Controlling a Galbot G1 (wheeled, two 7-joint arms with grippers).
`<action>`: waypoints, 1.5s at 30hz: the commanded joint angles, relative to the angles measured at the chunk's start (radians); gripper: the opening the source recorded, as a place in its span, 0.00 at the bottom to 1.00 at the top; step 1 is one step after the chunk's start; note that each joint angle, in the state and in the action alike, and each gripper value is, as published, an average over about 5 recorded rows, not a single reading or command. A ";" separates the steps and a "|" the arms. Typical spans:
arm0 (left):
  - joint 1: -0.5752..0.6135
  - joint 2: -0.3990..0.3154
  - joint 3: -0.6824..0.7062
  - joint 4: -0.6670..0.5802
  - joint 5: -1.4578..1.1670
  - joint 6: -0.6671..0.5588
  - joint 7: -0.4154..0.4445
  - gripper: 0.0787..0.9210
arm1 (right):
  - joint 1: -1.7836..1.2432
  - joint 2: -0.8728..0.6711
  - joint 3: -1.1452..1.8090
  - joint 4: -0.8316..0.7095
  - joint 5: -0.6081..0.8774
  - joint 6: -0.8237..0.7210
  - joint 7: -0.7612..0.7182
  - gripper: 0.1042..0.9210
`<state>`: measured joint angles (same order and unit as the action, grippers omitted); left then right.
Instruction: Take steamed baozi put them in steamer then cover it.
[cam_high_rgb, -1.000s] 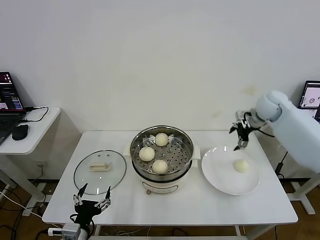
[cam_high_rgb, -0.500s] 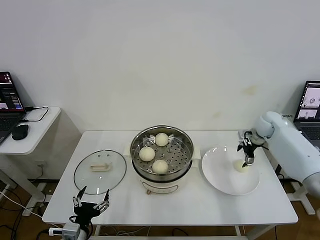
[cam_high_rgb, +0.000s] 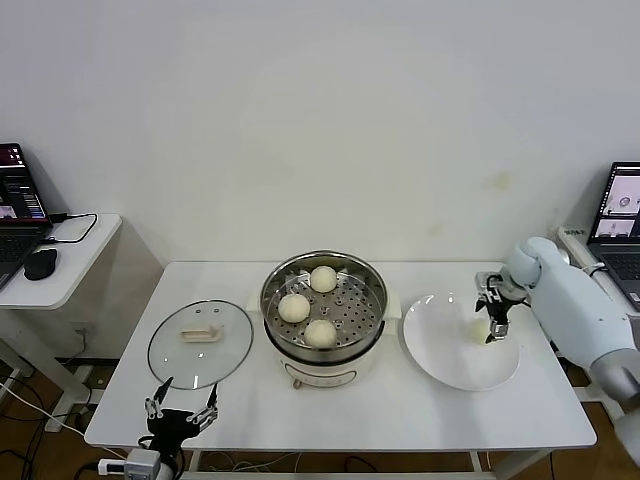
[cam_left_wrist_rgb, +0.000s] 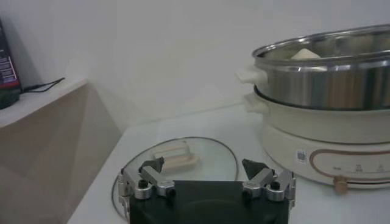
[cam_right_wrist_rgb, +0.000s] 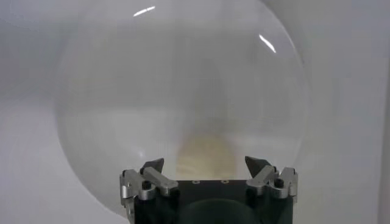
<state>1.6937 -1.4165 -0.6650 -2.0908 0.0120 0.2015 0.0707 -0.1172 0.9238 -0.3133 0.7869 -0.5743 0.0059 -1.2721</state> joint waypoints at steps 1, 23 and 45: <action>-0.002 -0.001 -0.002 0.004 -0.001 0.000 0.000 0.88 | -0.011 0.020 0.017 -0.046 -0.037 0.020 0.028 0.88; -0.008 -0.002 -0.002 0.006 0.000 0.001 0.002 0.88 | -0.005 0.062 0.035 -0.121 -0.080 0.043 0.078 0.88; -0.007 -0.004 0.000 0.004 0.000 0.001 0.001 0.88 | 0.005 0.061 0.048 -0.146 -0.048 0.030 0.060 0.70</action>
<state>1.6860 -1.4210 -0.6661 -2.0852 0.0111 0.2025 0.0719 -0.1176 0.9897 -0.2664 0.6410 -0.6411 0.0429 -1.2035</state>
